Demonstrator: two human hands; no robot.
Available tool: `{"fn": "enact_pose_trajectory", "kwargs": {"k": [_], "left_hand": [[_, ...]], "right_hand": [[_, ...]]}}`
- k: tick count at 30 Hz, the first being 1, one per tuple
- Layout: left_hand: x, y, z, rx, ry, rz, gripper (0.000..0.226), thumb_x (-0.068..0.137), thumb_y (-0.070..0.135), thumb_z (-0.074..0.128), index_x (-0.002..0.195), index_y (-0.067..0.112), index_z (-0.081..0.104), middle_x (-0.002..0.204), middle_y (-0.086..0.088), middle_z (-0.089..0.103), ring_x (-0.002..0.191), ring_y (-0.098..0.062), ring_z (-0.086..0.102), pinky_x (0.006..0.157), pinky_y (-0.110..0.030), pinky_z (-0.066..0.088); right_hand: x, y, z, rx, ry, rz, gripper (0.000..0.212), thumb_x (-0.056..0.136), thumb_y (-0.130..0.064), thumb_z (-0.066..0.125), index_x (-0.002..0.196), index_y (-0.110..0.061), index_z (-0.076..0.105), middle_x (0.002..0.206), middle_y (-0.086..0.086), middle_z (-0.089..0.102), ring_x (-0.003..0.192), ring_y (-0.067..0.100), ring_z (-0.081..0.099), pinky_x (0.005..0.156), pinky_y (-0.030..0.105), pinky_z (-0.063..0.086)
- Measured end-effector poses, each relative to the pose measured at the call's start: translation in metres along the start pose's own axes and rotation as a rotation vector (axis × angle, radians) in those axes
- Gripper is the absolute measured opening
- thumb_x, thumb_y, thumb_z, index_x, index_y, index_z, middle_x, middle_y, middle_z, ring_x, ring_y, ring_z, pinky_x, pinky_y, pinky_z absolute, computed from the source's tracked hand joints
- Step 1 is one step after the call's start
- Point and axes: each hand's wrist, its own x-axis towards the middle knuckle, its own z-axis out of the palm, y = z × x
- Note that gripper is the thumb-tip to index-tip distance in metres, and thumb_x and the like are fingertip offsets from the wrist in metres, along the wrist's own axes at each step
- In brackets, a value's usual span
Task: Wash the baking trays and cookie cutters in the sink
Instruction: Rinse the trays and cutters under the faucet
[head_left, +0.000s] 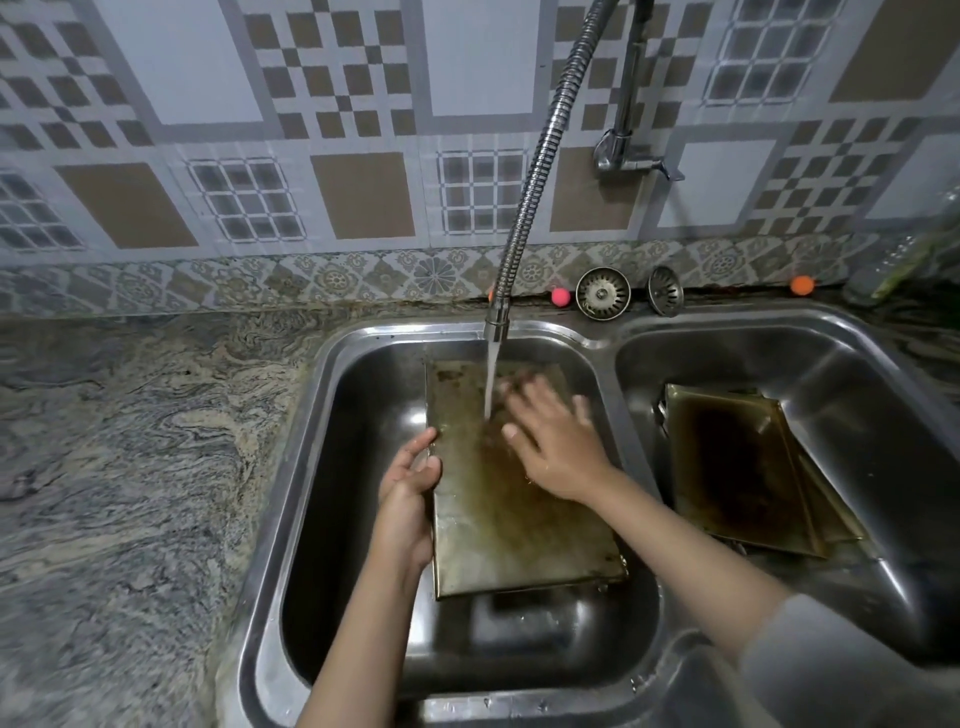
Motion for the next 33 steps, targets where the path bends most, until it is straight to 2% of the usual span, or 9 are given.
{"fn": "enact_pose_trajectory", "kwargs": {"k": [3,6,10,16,19,22,24,29,33], "left_hand": [[0.000,0.001,0.011,0.005,-0.026,0.036,0.032,0.091,-0.009,0.040,0.103,0.013,0.059,0.084,-0.009,0.068,0.073,-0.022,0.063,0.078,-0.038,0.051],[0.011,0.006,0.031,0.024,-0.032,0.092,0.033,0.091,-0.012,0.038,0.100,0.013,0.058,0.080,-0.007,0.067,0.070,-0.015,0.065,0.072,-0.029,0.055],[0.027,0.026,0.030,-0.051,0.012,0.140,0.033,0.093,-0.008,0.039,0.100,0.017,0.059,0.087,-0.007,0.069,0.081,-0.020,0.065,0.081,-0.037,0.053],[0.025,0.016,0.031,-0.148,0.016,0.113,0.032,0.095,-0.005,0.038,0.101,0.019,0.057,0.075,0.001,0.069,0.067,-0.013,0.066,0.066,-0.031,0.056],[0.025,0.002,0.044,-0.147,0.026,0.072,0.033,0.094,-0.008,0.037,0.104,0.016,0.055,0.065,0.003,0.067,0.061,-0.009,0.066,0.057,-0.023,0.055],[0.025,-0.004,0.044,-0.127,0.038,0.028,0.032,0.093,-0.007,0.039,0.104,0.017,0.057,0.082,-0.004,0.061,0.081,-0.016,0.062,0.078,-0.031,0.054],[0.025,-0.003,0.035,-0.150,0.052,0.020,0.034,0.093,-0.007,0.038,0.102,0.018,0.059,0.084,-0.005,0.059,0.081,-0.016,0.061,0.082,-0.033,0.052],[0.016,-0.010,0.034,-0.174,0.025,-0.028,0.037,0.092,-0.010,0.035,0.100,0.018,0.057,0.065,0.001,0.060,0.058,-0.010,0.063,0.059,-0.024,0.055],[0.018,-0.015,0.042,-0.104,0.000,-0.052,0.036,0.090,-0.010,0.037,0.102,0.016,0.058,0.097,-0.014,0.061,0.085,-0.023,0.063,0.080,-0.034,0.053]], "right_hand": [[0.007,-0.004,-0.002,0.039,0.027,0.267,0.062,0.100,-0.048,0.018,0.152,-0.021,-0.001,0.157,-0.001,-0.019,0.144,0.018,-0.019,0.113,0.062,0.000],[-0.017,-0.048,0.013,0.099,0.080,0.008,0.060,0.100,-0.041,0.020,0.150,-0.024,-0.010,0.154,-0.007,-0.025,0.141,0.010,-0.025,0.113,0.055,-0.011],[-0.042,-0.044,0.024,0.071,0.086,-0.167,0.063,0.095,-0.050,0.016,0.150,-0.031,-0.008,0.156,-0.015,-0.019,0.142,0.003,-0.020,0.116,0.049,-0.008],[-0.008,-0.011,-0.005,0.053,0.100,0.375,0.074,0.097,-0.055,0.021,0.151,-0.013,-0.009,0.155,0.007,-0.025,0.144,0.025,-0.022,0.111,0.060,-0.011],[-0.016,-0.049,0.003,0.010,0.112,0.211,0.072,0.096,-0.052,0.021,0.151,-0.016,-0.008,0.155,0.006,-0.024,0.142,0.024,-0.025,0.108,0.059,-0.015],[-0.039,-0.070,0.017,0.014,0.084,-0.050,0.066,0.094,-0.046,0.016,0.152,-0.021,0.001,0.156,-0.006,-0.018,0.143,0.010,-0.022,0.116,0.053,-0.008],[-0.038,-0.049,0.012,0.006,0.075,-0.030,0.060,0.098,-0.043,0.016,0.152,-0.023,-0.003,0.155,-0.009,-0.021,0.142,0.008,-0.022,0.117,0.050,-0.006],[-0.008,-0.004,-0.011,-0.022,0.077,0.366,0.064,0.100,-0.047,0.015,0.150,-0.016,-0.010,0.156,0.002,-0.025,0.143,0.020,-0.024,0.110,0.062,-0.009],[-0.015,-0.039,-0.002,-0.052,0.096,0.149,0.061,0.100,-0.042,0.017,0.151,-0.020,-0.007,0.156,-0.002,-0.022,0.143,0.015,-0.023,0.111,0.060,-0.011]]}}
